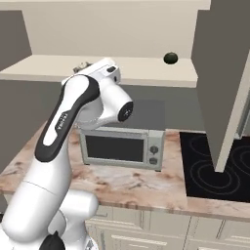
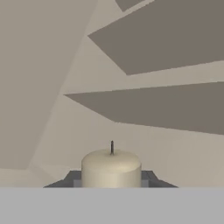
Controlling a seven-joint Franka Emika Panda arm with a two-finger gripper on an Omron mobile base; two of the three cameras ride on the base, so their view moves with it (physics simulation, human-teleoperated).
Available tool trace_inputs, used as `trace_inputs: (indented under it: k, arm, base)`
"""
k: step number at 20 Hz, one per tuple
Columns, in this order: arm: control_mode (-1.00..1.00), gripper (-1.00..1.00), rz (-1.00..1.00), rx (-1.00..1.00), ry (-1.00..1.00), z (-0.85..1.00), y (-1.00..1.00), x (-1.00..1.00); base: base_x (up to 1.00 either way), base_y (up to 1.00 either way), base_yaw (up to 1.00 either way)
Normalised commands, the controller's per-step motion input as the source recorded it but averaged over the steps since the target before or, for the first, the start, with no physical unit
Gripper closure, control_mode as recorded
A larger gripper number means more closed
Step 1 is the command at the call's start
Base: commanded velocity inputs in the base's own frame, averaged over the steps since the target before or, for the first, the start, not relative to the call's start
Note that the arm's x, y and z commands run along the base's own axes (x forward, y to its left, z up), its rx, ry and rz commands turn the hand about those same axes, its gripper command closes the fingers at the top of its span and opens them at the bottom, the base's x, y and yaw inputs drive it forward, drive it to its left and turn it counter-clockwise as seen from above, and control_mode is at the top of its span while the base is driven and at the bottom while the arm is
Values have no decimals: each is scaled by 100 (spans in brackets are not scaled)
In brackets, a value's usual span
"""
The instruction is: Pick the candle and candle from the dining table and place them in the open cabinet. Close the cabinet after placing the objects.
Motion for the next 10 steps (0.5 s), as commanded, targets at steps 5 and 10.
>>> trace_inputs:
  k: [5, 10]
  arm:
    - [-100, 100, -1, 0, 7, 21, 8, 19]
    - [-100, 100, -13, 0, 15, 77, 32, 23]
  base:
    - [47, 6, 0]
    - [0, 0, 0]
